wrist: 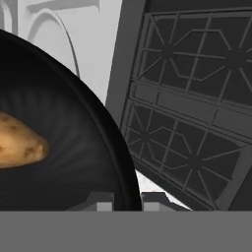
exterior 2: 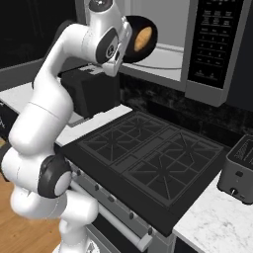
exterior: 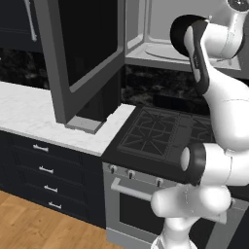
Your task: Pick the potato from the sink and place it in the bowl. Then pick the bowl and place it in the microwave. Then close the microwave door and press the start button.
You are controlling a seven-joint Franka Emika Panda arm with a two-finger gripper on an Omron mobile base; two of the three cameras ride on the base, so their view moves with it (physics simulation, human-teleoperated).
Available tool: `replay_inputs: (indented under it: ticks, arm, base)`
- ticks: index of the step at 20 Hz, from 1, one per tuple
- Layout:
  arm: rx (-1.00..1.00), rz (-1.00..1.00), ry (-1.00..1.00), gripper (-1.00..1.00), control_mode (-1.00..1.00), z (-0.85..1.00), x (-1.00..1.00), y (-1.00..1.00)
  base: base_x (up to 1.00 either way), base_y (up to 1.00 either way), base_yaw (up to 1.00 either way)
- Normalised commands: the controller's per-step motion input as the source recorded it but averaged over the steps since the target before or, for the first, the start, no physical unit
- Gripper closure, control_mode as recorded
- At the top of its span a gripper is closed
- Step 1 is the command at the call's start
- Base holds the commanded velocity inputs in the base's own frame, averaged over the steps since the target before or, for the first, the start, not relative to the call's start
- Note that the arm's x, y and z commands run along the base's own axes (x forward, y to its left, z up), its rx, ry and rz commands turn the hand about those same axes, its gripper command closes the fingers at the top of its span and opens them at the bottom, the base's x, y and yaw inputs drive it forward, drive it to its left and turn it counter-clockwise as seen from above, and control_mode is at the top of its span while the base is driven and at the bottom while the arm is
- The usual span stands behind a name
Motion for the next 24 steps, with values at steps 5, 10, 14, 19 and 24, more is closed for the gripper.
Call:
replay_inputs:
  ticks: [5, 10, 14, 19, 24]
  arm:
    - [0.0, 0.01, 0.14, 1.0, -1.0, -0.03, 0.4, -0.13]
    - [0.0, 0.01, 0.06, 1.0, -1.0, -0.18, 0.51, -0.17]
    - [0.0, 0.03, 0.0, 1.0, -1.0, -0.18, 0.55, -0.29]
    - [0.0, 0.04, 0.01, 1.0, -1.0, -0.18, 0.62, -0.28]
    - [0.0, 0.03, 0.01, 1.0, -1.0, -0.13, 0.58, -0.21]
  base:
    - [0.0, 0.0, 0.0]
    - [0.0, 0.0, 0.0]
    - [0.0, 0.0, 0.0]
    - [0.0, 0.0, 0.0]
    - [0.0, 0.0, 0.0]
